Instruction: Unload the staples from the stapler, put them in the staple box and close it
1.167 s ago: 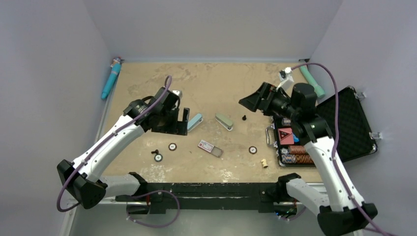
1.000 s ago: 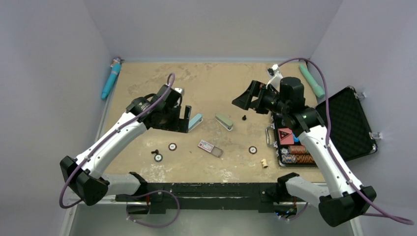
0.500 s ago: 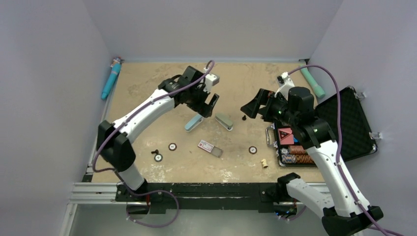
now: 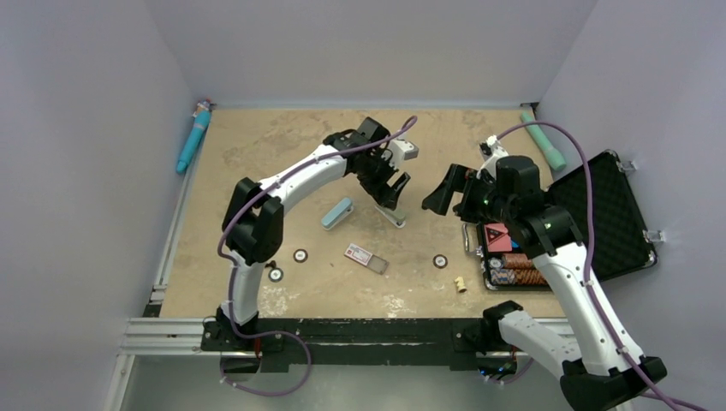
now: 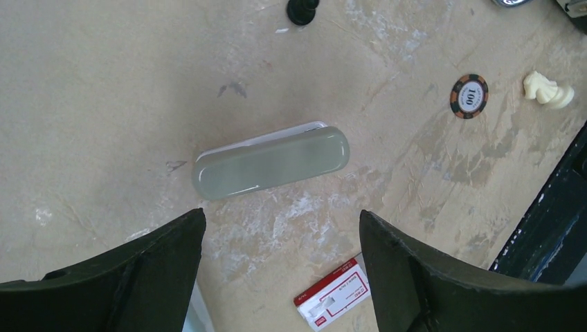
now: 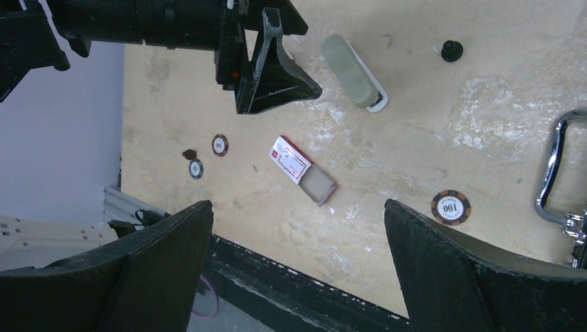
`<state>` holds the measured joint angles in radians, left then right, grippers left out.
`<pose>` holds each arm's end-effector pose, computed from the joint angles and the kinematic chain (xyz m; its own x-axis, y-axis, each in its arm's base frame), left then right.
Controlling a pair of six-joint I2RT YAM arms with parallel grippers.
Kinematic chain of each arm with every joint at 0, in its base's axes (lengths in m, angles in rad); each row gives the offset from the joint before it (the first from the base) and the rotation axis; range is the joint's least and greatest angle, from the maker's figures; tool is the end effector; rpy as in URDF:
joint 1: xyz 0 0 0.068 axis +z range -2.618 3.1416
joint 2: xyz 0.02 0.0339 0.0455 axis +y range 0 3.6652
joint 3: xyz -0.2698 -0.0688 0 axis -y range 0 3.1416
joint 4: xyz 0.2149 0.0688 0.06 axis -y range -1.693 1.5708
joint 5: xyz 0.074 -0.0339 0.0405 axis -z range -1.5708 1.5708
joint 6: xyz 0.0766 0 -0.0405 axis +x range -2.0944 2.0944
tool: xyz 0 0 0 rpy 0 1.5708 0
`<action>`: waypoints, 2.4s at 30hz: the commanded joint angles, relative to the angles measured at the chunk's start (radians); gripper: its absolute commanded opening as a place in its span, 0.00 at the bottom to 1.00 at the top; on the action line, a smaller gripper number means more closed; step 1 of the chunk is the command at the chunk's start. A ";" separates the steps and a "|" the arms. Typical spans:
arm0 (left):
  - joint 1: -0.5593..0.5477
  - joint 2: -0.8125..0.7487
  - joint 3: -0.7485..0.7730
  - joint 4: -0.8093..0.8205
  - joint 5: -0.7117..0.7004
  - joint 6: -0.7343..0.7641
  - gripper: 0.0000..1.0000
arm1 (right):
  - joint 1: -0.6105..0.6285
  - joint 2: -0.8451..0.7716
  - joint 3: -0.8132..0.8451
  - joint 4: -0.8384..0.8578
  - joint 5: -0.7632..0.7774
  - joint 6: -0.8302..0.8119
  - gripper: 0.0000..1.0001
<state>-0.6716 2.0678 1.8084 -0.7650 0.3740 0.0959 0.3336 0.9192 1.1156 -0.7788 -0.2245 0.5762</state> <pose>0.3327 -0.3002 0.2294 -0.5961 0.5877 -0.5471 0.7885 0.5569 -0.2610 0.1641 0.0749 0.3470 -0.7054 0.3177 -0.6336 -0.1318 0.8195 0.5577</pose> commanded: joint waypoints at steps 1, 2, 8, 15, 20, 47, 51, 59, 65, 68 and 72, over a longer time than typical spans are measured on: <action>-0.017 -0.023 -0.031 0.083 0.111 0.126 0.86 | 0.002 0.021 0.017 -0.039 -0.004 -0.004 0.99; -0.019 -0.033 -0.054 0.105 0.130 0.150 0.86 | 0.001 0.026 0.018 -0.046 -0.008 -0.010 0.99; -0.023 0.045 0.040 0.035 0.262 0.257 0.86 | 0.002 0.021 -0.008 -0.082 -0.037 -0.032 0.99; -0.040 0.050 -0.005 0.036 0.136 0.390 0.85 | 0.001 -0.009 -0.028 -0.110 -0.049 -0.031 0.99; -0.049 0.143 0.081 -0.069 0.093 0.438 0.81 | 0.001 -0.016 -0.049 -0.109 -0.067 -0.032 0.99; -0.056 0.118 -0.048 0.049 -0.021 0.253 0.58 | 0.002 -0.037 -0.095 -0.042 -0.121 0.010 0.99; -0.056 0.128 -0.038 0.061 -0.040 0.203 0.39 | 0.001 -0.046 -0.092 -0.036 -0.119 0.014 0.99; -0.054 0.092 -0.008 0.023 -0.007 0.104 0.00 | 0.001 -0.085 -0.108 0.000 -0.125 0.040 0.99; -0.036 -0.031 -0.010 -0.039 0.107 -0.080 0.00 | -0.014 -0.067 0.028 -0.029 0.024 0.089 0.99; -0.021 -0.133 -0.064 -0.009 0.190 -0.222 0.00 | -0.040 -0.039 0.105 -0.001 -0.006 0.076 0.99; 0.008 -0.237 -0.129 0.037 0.343 -0.415 0.00 | -0.137 -0.022 0.131 0.100 -0.153 0.109 0.99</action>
<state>-0.6945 1.9835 1.7077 -0.7834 0.5167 -0.0818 0.2760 0.8909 1.2011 -0.8013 -0.2646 0.6518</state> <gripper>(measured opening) 0.389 0.986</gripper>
